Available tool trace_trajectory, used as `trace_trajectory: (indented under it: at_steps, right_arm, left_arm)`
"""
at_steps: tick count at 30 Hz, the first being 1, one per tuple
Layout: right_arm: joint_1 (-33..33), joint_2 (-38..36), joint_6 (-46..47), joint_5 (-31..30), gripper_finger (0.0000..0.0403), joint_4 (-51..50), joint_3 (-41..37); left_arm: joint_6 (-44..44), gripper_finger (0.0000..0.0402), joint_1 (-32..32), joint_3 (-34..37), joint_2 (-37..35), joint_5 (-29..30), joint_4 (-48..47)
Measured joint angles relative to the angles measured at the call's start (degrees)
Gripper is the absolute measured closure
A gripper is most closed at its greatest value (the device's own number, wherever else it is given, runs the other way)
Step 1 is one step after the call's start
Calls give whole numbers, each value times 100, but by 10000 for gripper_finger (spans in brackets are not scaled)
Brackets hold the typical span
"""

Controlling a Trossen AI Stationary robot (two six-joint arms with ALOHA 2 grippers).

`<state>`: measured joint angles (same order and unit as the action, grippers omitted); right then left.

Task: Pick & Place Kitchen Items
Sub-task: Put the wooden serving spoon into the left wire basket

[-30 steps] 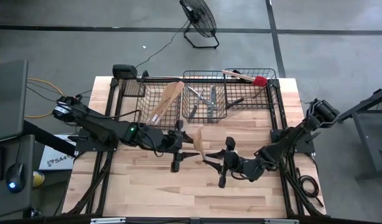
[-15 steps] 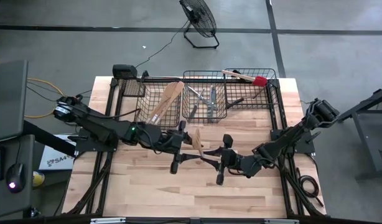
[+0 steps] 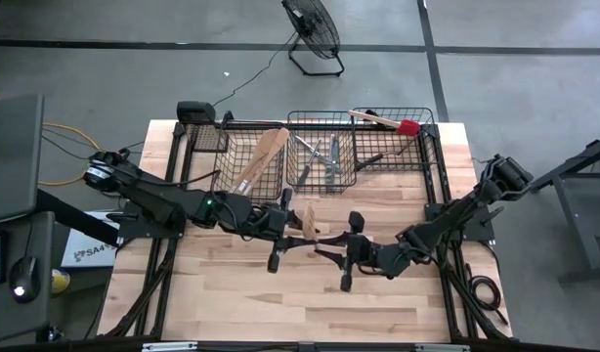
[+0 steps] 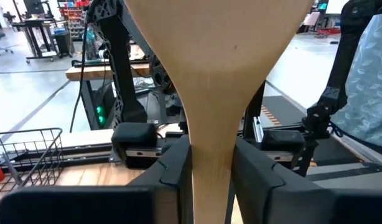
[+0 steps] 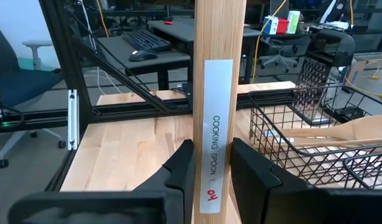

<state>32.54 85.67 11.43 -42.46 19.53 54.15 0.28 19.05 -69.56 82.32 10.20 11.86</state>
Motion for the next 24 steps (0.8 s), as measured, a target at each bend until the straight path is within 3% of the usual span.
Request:
trace_trajectory:
  at_steps: [9, 14, 19, 24]
  right_arm:
    - [-17, 0, 23, 105, 325, -24, 0]
    - [229, 0, 134, -412, 207, -2, 0]
    - [596, 0, 95, -1237, 121, -5, 0]
    - [918, 0, 384, -2004, 100, -142, 0]
  left_arm:
    - [100, 322, 4, 0, 0, 56, -84]
    - [241, 322, 9, 0, -4, 273, -263]
    - [317, 322, 7, 0, -47, 1318, -781]
    - [-48, 322, 9, -4, -267, 2917, -1855]
